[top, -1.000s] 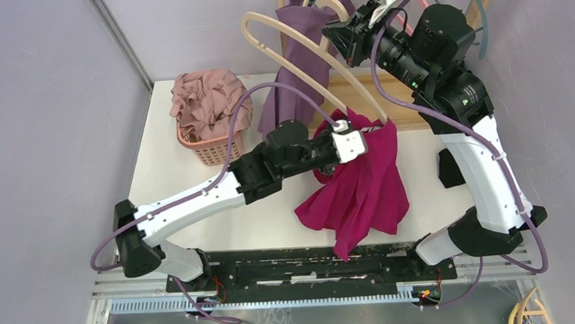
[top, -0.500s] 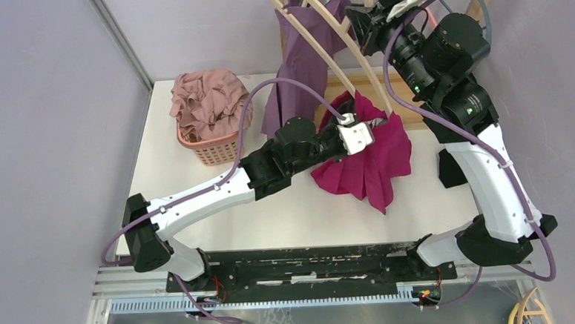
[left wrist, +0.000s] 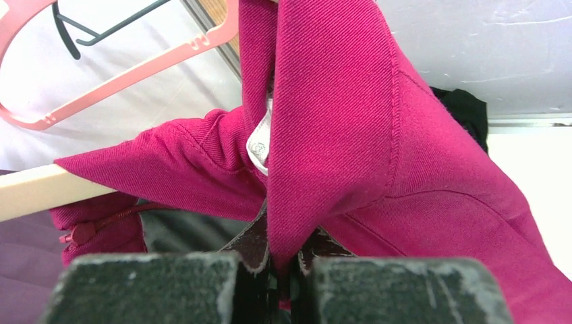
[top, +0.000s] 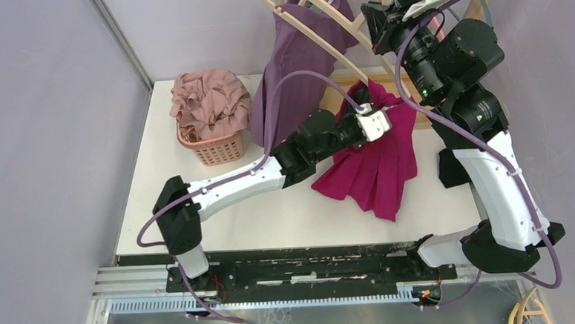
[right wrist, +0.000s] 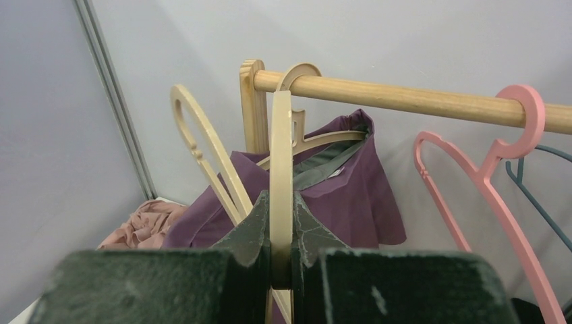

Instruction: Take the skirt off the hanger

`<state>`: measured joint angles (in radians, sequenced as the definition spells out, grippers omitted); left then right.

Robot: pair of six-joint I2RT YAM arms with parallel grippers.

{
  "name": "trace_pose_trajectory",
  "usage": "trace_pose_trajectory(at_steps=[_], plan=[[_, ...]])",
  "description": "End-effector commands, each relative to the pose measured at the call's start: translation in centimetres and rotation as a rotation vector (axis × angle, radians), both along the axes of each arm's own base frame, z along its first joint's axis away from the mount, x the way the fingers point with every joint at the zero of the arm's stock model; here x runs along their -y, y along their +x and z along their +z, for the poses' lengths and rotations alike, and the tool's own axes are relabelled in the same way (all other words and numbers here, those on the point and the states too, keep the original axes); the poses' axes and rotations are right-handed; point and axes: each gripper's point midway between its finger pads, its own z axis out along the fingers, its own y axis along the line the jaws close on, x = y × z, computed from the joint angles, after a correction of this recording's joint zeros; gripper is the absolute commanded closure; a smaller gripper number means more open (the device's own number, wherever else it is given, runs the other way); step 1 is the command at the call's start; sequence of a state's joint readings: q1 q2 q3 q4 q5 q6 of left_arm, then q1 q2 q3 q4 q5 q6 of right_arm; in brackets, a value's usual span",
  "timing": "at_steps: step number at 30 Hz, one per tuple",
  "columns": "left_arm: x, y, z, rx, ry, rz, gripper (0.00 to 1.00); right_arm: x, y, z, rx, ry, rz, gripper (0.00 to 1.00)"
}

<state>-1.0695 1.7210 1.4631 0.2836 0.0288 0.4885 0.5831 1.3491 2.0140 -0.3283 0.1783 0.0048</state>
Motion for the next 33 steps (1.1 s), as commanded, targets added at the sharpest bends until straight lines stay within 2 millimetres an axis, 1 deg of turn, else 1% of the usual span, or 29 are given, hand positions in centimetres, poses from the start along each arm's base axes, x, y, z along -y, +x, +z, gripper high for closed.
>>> trace_pose_trajectory(at_steps=[1,2,3,4,6,8,10,13,15,18,19,21,23,24,26,27,28,30,32,33], plan=[[-1.4,1.4,-17.3,-0.297,0.425,0.054,0.97,7.0,-11.8,15.6,0.533,0.358,0.039,0.99],[-1.4,2.1,-17.6,-0.298,0.435,0.066,0.97,6.8,-11.8,15.6,0.532,0.362,0.053,0.99],[-1.2,3.0,-17.4,-0.293,0.432,0.086,0.97,6.3,-11.5,15.6,0.524,0.362,0.07,0.99],[-0.9,4.1,-16.7,-0.285,0.42,0.113,0.97,6.0,-11.5,15.6,0.521,0.363,0.088,0.99],[-1.4,6.1,-16.8,-0.294,0.421,0.174,0.97,5.6,-11.6,15.8,0.521,0.365,0.114,0.99],[-2.0,7.4,-17.6,-0.303,0.44,0.214,0.97,5.7,-12.0,16.2,0.529,0.378,0.122,0.99],[-2.6,8.0,-18.8,-0.298,0.471,0.239,0.97,5.9,-12.4,16.7,0.541,0.387,0.129,0.99],[-3.2,8.2,-21.2,-0.319,0.515,0.253,0.97,5.9,-13.3,17.4,0.564,0.403,0.164,0.99],[-3.8,8.0,-22.7,-0.336,0.547,0.257,0.97,6.1,-13.9,17.8,0.586,0.409,0.169,0.99],[-5.4,7.6,-24.6,-0.359,0.581,0.271,0.97,7.0,-15.0,18.6,0.626,0.402,0.152,0.99],[-6.1,7.4,-25.5,-0.369,0.597,0.277,0.97,7.3,-15.4,18.8,0.641,0.398,0.144,0.99],[-7.5,7.2,-26.4,-0.382,0.606,0.295,0.97,7.8,-15.8,19.0,0.656,0.388,0.116,0.99],[-8.8,6.7,-26.7,-0.393,0.614,0.301,0.97,8.3,-15.6,19.0,0.659,0.371,0.076,0.99],[-9.2,6.3,-26.6,-0.391,0.61,0.289,0.97,8.5,-15.4,19.0,0.657,0.364,0.062,0.99],[-9.6,5.3,-25.6,-0.376,0.583,0.259,0.97,8.2,-14.8,18.7,0.647,0.353,0.054,0.99],[-9.7,5.1,-24.2,-0.364,0.553,0.249,0.97,7.8,-14.4,18.5,0.636,0.351,0.061,0.99],[-9.6,4.8,-23.3,-0.354,0.538,0.24,0.97,7.1,-13.8,18.2,0.624,0.343,0.074,0.99],[-9.1,4.6,-20.9,-0.331,0.5,0.222,0.97,5.8,-12.5,17.5,0.588,0.349,0.115,0.99],[-8.1,4.2,-18.6,-0.308,0.455,0.19,0.97,4.1,-11.2,16.9,0.55,0.362,0.165,0.99],[-7.5,4.1,-17.7,-0.298,0.437,0.176,0.97,3.3,-10.8,16.8,0.538,0.372,0.201,0.99]])
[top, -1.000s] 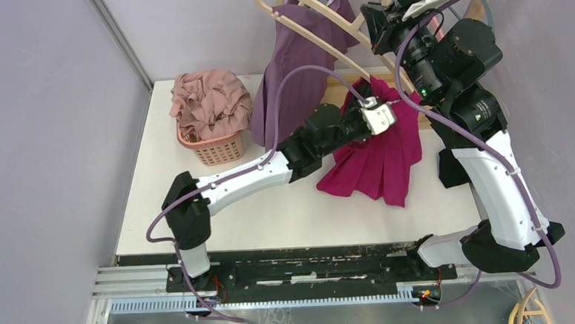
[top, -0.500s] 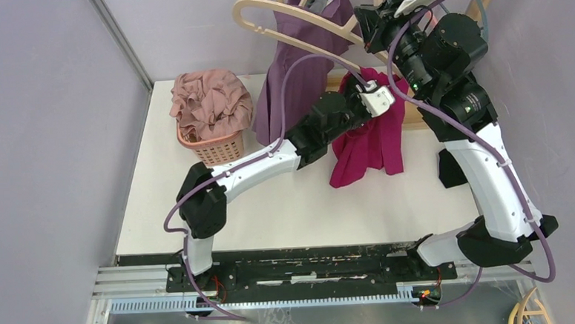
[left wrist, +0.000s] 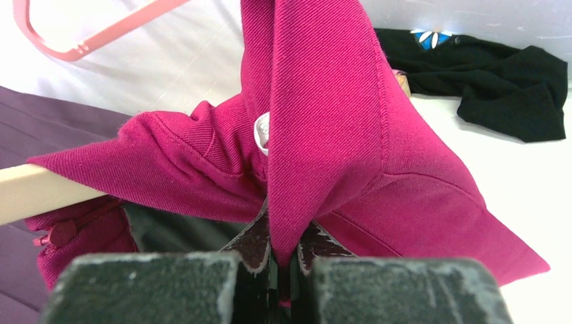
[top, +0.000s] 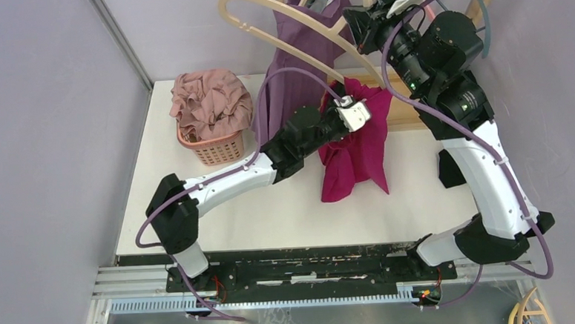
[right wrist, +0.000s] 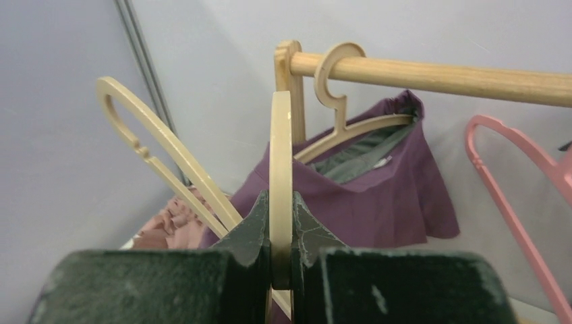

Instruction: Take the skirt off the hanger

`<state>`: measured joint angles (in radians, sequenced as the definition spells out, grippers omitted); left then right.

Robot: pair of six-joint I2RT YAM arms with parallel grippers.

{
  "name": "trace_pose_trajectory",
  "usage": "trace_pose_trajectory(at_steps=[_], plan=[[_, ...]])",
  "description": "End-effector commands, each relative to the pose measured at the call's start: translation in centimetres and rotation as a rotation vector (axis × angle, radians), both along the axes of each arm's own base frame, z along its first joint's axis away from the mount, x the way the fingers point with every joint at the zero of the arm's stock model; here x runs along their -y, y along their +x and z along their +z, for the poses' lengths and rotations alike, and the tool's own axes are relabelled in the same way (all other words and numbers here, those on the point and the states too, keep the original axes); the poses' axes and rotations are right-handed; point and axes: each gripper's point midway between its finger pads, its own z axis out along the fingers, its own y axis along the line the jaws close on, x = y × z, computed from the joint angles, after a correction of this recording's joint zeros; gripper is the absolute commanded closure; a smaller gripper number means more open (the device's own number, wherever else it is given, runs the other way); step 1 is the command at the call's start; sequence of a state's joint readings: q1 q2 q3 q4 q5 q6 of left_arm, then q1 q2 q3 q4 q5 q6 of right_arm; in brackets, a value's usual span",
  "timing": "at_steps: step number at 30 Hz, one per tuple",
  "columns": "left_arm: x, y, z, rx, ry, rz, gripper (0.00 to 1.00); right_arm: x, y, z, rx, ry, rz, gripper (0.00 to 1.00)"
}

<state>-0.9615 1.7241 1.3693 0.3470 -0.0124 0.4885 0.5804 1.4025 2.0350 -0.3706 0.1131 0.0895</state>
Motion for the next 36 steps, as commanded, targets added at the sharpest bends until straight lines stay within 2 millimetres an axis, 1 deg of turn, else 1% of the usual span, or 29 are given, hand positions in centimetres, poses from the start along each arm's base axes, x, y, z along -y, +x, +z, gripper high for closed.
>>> trace_pose_trajectory(at_steps=[1,3,4,6,7,9,13,14,16,17,18,20,21,23,25,26,27,28,30,31,32,33,34,36], plan=[[-2.9,-1.3,-13.3,-0.295,0.359,0.023,0.97,5.0,-11.9,18.8,0.593,0.402,0.14,0.99],[-2.0,-1.0,-12.6,-0.298,0.333,0.014,0.97,3.1,-11.7,18.8,0.561,0.452,0.259,0.99],[-1.5,-0.7,-12.7,-0.299,0.331,0.013,0.97,1.9,-11.5,18.7,0.536,0.482,0.331,0.99],[-0.8,-0.5,-13.2,-0.307,0.345,-0.004,0.97,-0.5,-11.3,18.2,0.479,0.532,0.476,0.99],[-0.5,-0.6,-13.9,-0.32,0.362,-0.018,0.97,-1.5,-11.2,17.8,0.457,0.547,0.535,0.99],[-0.4,-1.1,-14.3,-0.336,0.372,-0.046,0.97,-2.3,-11.1,17.5,0.441,0.564,0.587,0.99],[-0.3,-2.3,-15.2,-0.349,0.373,-0.102,0.97,-2.8,-12.0,17.8,0.433,0.593,0.661,0.99],[0.2,-2.1,-15.3,-0.35,0.364,-0.109,0.97,-2.9,-12.2,18.0,0.436,0.617,0.691,0.99],[1.7,-1.6,-15.1,-0.365,0.344,-0.126,0.97,-3.4,-11.5,17.8,0.409,0.652,0.716,0.99],[2.9,-1.0,-13.6,-0.359,0.319,-0.126,0.97,-3.7,-11.1,17.6,0.394,0.664,0.72,0.99],[3.6,-0.7,-12.8,-0.354,0.314,-0.122,0.97,-3.8,-10.7,17.3,0.38,0.672,0.718,0.99],[4.6,-0.3,-10.4,-0.316,0.304,-0.115,0.97,-4.2,-10.2,16.7,0.359,0.67,0.716,0.99],[4.7,-0.2,-9.1,-0.306,0.289,-0.107,0.97,-4.3,-10.1,16.4,0.355,0.665,0.713,0.99],[4.9,-0.6,-6.2,-0.293,0.248,-0.123,0.97,-4.4,-10.1,16.1,0.349,0.647,0.705,0.99],[5.3,-1.7,-4.6,-0.291,0.214,-0.184,0.97,-4.5,-10.0,15.8,0.342,0.637,0.703,0.99],[5.4,-2.2,-4.7,-0.298,0.208,-0.207,0.97,-4.5,-10.1,15.8,0.342,0.638,0.708,0.99],[5.6,-2.6,-5.5,-0.308,0.213,-0.221,0.97,-4.6,-10.1,15.9,0.343,0.638,0.716,0.99],[5.6,-2.9,-6.9,-0.321,0.236,-0.226,0.97,-4.6,-10.1,16.0,0.343,0.641,0.721,0.99],[5.0,-3.5,-10.8,-0.36,0.295,-0.218,0.97,-4.5,-10.5,16.4,0.359,0.638,0.724,0.99],[4.3,-3.9,-13.2,-0.391,0.333,-0.211,0.97,-4.4,-10.7,16.5,0.364,0.632,0.721,0.99],[3.8,-4.2,-14.5,-0.409,0.354,-0.207,0.97,-4.2,-10.9,16.7,0.371,0.626,0.717,0.99],[3.2,-4.5,-15.2,-0.42,0.365,-0.2,0.97,-4.2,-10.9,16.6,0.374,0.619,0.711,0.99],[2.7,-4.7,-15.4,-0.425,0.369,-0.195,0.97,-4.0,-11.0,16.7,0.379,0.613,0.706,0.99],[1.8,-5.0,-13.8,-0.403,0.349,-0.183,0.97,-4.1,-10.8,16.6,0.383,0.597,0.692,0.99]])
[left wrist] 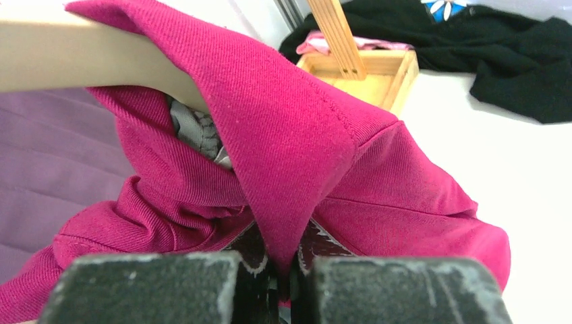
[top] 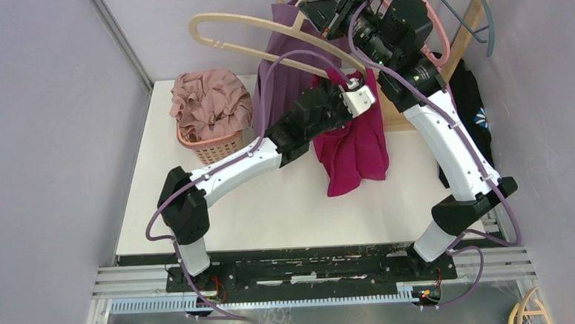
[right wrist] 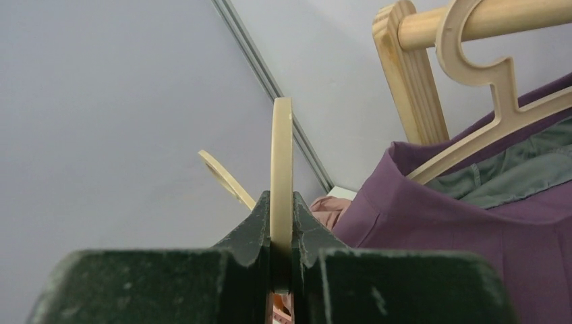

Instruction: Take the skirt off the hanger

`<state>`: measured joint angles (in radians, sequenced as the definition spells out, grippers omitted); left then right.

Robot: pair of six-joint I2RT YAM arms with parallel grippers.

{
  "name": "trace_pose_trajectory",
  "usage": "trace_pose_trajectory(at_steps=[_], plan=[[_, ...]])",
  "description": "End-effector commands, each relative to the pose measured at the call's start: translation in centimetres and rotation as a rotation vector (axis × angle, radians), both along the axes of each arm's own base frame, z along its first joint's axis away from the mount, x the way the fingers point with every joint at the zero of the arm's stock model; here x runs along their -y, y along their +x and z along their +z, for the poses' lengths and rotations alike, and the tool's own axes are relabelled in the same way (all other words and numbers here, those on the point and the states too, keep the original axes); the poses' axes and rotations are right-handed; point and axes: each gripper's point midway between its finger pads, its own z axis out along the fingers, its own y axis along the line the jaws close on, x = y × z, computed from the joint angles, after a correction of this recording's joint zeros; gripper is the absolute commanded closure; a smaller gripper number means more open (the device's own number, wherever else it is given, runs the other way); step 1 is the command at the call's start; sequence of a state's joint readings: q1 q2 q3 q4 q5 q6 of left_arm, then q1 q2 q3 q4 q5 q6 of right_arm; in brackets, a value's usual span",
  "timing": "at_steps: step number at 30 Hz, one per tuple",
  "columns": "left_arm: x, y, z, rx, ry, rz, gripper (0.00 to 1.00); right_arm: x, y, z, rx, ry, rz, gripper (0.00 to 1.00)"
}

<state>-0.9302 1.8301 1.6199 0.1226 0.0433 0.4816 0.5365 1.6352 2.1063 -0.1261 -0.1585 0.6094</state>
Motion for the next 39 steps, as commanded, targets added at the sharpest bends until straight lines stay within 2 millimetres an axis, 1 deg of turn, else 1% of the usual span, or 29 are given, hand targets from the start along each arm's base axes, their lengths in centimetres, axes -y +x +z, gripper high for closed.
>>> trace_pose_trajectory(at_steps=[1,4,5,6,8,9,10,11,12,13,14,15,16,17,20,23,26,27,30,31,33,34,35,38,39], plan=[[-0.2,-7.2,-14.1,-0.337,0.284,-0.149,0.97,4.3,-15.0,16.5,0.528,0.328,0.2,0.99],[-1.3,-7.1,-10.8,-0.281,0.251,-0.124,0.97,4.2,-14.7,16.4,0.531,0.317,0.189,0.99],[-1.7,-7.1,-9.6,-0.265,0.238,-0.114,0.93,4.3,-14.7,16.4,0.533,0.313,0.185,0.99],[-2.1,-7.3,-8.5,-0.249,0.223,-0.11,0.87,4.3,-14.6,16.3,0.533,0.306,0.179,0.99],[-2.9,-7.4,-6.2,-0.213,0.176,-0.095,0.69,4.2,-14.5,16.2,0.535,0.295,0.169,0.99],[-3.3,-7.7,-5.2,-0.197,0.148,-0.095,0.64,4.3,-14.4,16.2,0.536,0.29,0.164,0.99],[-3.7,-7.9,-4.5,-0.184,0.124,-0.092,0.59,4.2,-14.4,16.2,0.536,0.285,0.161,0.99],[-4.1,-8.2,-4.4,-0.181,0.107,-0.091,0.53,4.2,-14.3,16.1,0.536,0.281,0.158,0.99],[-4.4,-8.4,-3.9,-0.175,0.085,-0.092,0.49,4.2,-14.3,16.1,0.537,0.278,0.156,0.99],[-4.6,-8.8,-3.3,-0.172,0.064,-0.099,0.49,4.2,-14.3,16.1,0.539,0.277,0.154,0.99],[-4.7,-9.1,-3.3,-0.177,0.057,-0.106,0.55,4.2,-14.3,16.1,0.537,0.276,0.152,0.99],[-4.8,-9.2,-3.3,-0.181,0.051,-0.11,0.78,4.3,-14.3,16.1,0.537,0.276,0.15,0.99],[-4.7,-9.2,-3.6,-0.19,0.049,-0.109,0.96,4.3,-14.2,16.1,0.538,0.276,0.147,0.99],[-4.7,-9.4,-4.1,-0.203,0.056,-0.119,0.97,4.3,-14.2,16.1,0.538,0.277,0.145,0.99],[-4.0,-10.1,-6.4,-0.27,0.08,-0.156,0.97,4.4,-14.2,16.3,0.544,0.278,0.138,0.99],[-3.6,-10.8,-9.1,-0.352,0.08,-0.169,0.97,4.7,-14.4,16.8,0.559,0.275,0.126,0.99],[-4.2,-10.9,-12.0,-0.391,0.096,-0.144,0.97,5.0,-14.9,17.4,0.582,0.276,0.118,0.99],[-4.5,-10.8,-12.5,-0.395,0.105,-0.128,0.97,5.1,-15.0,17.5,0.588,0.275,0.116,0.99],[-6.1,-10.6,-13.0,-0.371,0.131,-0.076,0.97,5.2,-14.8,17.5,0.594,0.258,0.098,0.99],[-6.8,-10.5,-12.5,-0.353,0.122,-0.057,0.97,5.2,-14.7,17.4,0.594,0.252,0.093,0.99],[-8.2,-10.2,-12.2,-0.325,0.114,-0.017,0.97,5.2,-14.7,17.4,0.599,0.244,0.085,0.99],[-8.9,-10.0,-12.2,-0.315,0.112,0.007,0.95,5.2,-14.6,17.3,0.598,0.241,0.083,0.99],[-9.6,-9.7,-12.1,-0.307,0.107,0.032,0.88,5.3,-14.7,17.4,0.599,0.241,0.081,0.99],[-11.4,-8.8,-11.4,-0.29,0.073,0.086,0.72,5.2,-14.6,17.3,0.6,0.233,0.077,0.99],[-11.8,-8.5,-11.0,-0.284,0.058,0.099,0.63,5.2,-14.6,17.3,0.601,0.232,0.077,0.99]])
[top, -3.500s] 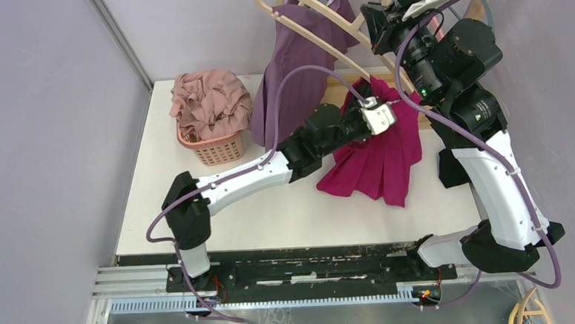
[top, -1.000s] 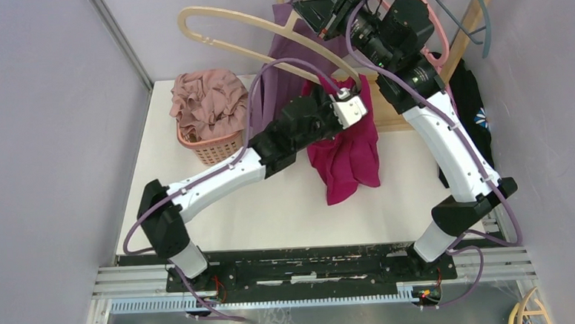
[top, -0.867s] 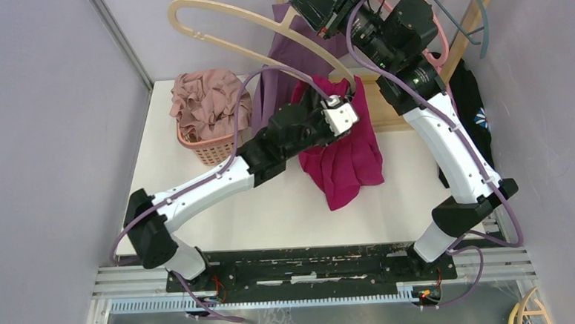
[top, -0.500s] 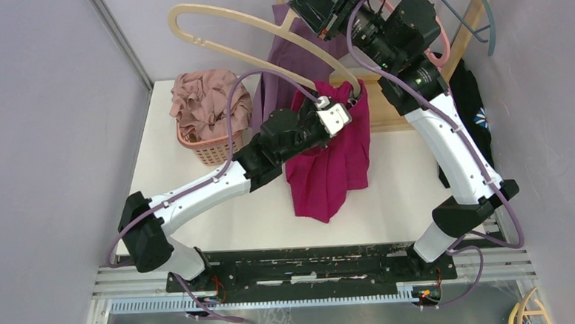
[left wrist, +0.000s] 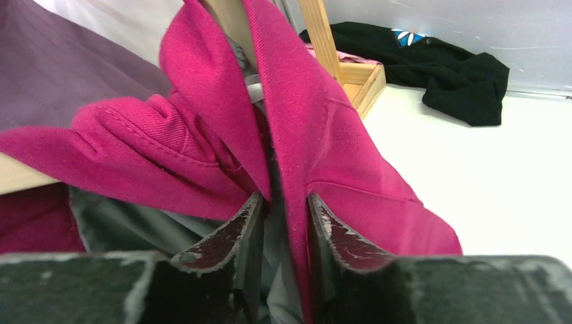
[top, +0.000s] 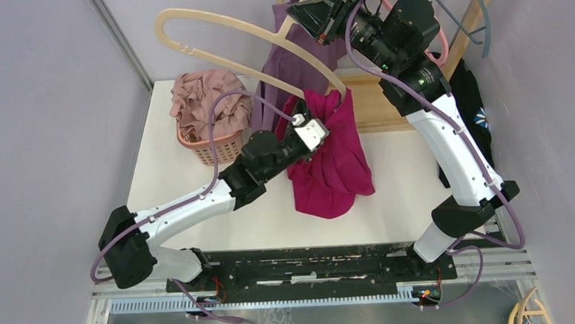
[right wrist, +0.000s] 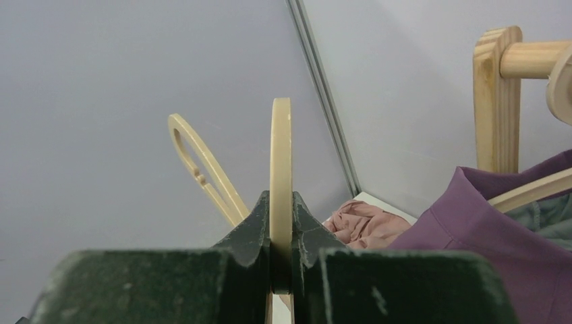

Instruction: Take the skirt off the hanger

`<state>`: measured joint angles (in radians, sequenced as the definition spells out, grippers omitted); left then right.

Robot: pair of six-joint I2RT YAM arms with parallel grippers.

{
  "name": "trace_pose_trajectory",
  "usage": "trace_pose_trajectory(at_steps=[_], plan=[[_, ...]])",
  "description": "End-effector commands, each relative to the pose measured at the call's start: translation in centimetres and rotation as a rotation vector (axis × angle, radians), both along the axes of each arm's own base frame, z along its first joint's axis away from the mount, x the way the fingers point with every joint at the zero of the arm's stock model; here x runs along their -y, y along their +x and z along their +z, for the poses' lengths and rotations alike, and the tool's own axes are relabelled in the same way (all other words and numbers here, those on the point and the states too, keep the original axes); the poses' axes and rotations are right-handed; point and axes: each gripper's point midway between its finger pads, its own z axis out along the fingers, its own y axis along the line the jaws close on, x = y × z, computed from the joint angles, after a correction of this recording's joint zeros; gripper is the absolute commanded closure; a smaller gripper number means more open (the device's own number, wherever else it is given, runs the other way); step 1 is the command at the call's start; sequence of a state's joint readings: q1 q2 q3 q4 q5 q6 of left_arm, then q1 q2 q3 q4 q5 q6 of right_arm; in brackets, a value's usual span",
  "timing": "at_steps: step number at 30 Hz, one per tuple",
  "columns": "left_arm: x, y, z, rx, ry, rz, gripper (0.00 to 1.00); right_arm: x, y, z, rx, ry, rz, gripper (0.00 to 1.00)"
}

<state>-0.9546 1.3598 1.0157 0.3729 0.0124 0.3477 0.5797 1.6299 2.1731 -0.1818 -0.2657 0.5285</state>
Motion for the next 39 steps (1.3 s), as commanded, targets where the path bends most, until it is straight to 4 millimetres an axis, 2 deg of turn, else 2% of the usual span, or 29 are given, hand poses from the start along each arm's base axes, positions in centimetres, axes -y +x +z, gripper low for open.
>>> trace_pose_trajectory(at_steps=[1,4,9,17,25,27,29,30,31,32,33,35,39], plan=[[-3.2,-0.3,-10.1,-0.243,0.213,0.071,0.56,7.0,-10.8,15.8,0.496,0.335,-0.004,0.99],[-3.6,0.0,-8.8,-0.214,0.192,0.09,0.48,7.0,-10.8,15.8,0.497,0.335,-0.003,0.99],[-4.2,0.5,-7.8,-0.195,0.187,0.117,0.43,7.1,-10.9,15.8,0.499,0.333,-0.007,0.99],[-5.6,0.1,-8.4,-0.208,0.205,0.142,0.42,7.2,-11.0,15.9,0.504,0.333,-0.011,0.99],[-7.4,-0.6,-10.4,-0.247,0.208,0.168,0.38,7.2,-11.0,15.8,0.509,0.325,-0.016,0.99],[-7.5,-0.7,-9.9,-0.241,0.193,0.164,0.29,7.1,-10.9,15.7,0.508,0.32,-0.017,0.99],[-7.6,-0.7,-9.1,-0.214,0.163,0.161,0.27,7.1,-10.8,15.7,0.507,0.319,-0.018,0.99],[-7.8,-0.5,-8.6,-0.202,0.148,0.167,0.31,7.1,-10.9,15.7,0.507,0.319,-0.018,0.99],[-7.9,-0.3,-8.4,-0.198,0.142,0.174,0.44,7.1,-10.8,15.7,0.507,0.319,-0.021,0.99],[-7.9,0.0,-8.2,-0.197,0.144,0.18,0.78,7.1,-10.8,15.7,0.508,0.319,-0.02,0.99],[-8.1,0.3,-8.2,-0.202,0.147,0.194,0.95,7.1,-10.8,15.6,0.507,0.319,-0.02,0.99],[-8.1,0.4,-8.0,-0.206,0.154,0.19,0.97,7.2,-10.7,15.7,0.507,0.32,-0.025,0.99],[-8.8,1.3,-6.2,-0.188,0.109,0.24,0.97,7.2,-10.6,15.6,0.507,0.315,-0.03,0.99]])
